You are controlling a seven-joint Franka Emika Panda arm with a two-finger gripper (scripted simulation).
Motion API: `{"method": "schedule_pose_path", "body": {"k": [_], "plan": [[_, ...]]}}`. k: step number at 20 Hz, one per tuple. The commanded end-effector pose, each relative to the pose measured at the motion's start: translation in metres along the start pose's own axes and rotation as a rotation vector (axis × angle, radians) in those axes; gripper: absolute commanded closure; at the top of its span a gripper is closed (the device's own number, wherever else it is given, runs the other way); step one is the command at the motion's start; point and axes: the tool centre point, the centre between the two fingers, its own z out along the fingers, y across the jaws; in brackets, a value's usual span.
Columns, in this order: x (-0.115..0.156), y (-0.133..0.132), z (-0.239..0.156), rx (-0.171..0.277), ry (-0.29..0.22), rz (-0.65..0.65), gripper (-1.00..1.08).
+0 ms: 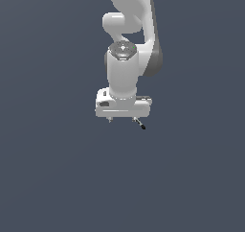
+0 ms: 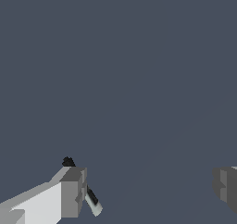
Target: Pick up the object and move it to a goal position.
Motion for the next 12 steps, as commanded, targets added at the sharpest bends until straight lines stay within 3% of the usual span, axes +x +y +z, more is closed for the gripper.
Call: {"method": "schedule_pose_path", "body": {"k": [1, 12], "plan": [[0.0, 0.0, 0.0, 0.0, 0.0, 0.0, -0.92], [0.0067, 0.0008, -0.0002, 0.026, 0.01, 0.037, -0.92]]}}
